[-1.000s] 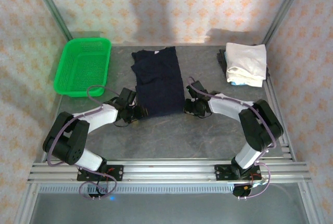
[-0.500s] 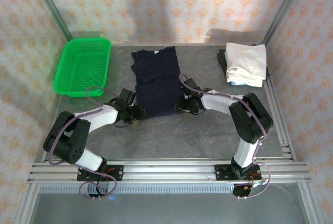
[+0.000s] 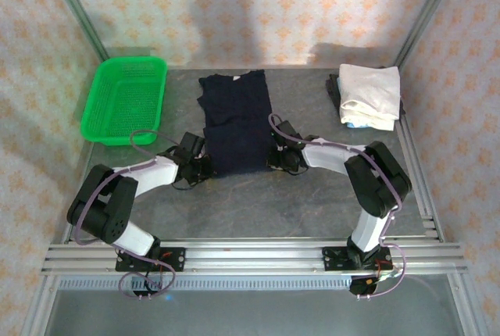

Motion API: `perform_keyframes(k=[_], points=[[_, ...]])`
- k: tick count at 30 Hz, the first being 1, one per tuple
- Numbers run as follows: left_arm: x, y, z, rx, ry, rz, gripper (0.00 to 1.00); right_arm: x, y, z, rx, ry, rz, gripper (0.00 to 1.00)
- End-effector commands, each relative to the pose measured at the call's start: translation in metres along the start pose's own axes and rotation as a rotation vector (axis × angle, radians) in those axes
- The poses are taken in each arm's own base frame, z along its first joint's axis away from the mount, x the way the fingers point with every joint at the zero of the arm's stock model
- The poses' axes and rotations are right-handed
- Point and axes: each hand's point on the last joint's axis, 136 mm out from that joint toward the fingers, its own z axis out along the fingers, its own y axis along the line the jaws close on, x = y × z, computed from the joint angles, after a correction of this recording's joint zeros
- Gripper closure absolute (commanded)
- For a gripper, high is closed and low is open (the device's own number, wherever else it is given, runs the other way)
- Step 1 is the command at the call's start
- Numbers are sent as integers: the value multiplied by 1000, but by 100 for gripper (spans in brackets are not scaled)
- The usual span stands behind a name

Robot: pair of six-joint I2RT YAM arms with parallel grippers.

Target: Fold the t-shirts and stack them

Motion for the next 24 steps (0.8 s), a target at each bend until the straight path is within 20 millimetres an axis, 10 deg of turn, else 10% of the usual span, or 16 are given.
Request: perform_keyframes(k=[1,14,24], points=[[6,-24,2,85,17,59,100,21,-13,-4,71,52,1,93],[32,-30,-104,180,-53,156,100,43,2,-96,-20,22,-31,100],[-9,-61,-168,200,-239,191,100,-3,42,-153,-83,-61,-1,100]])
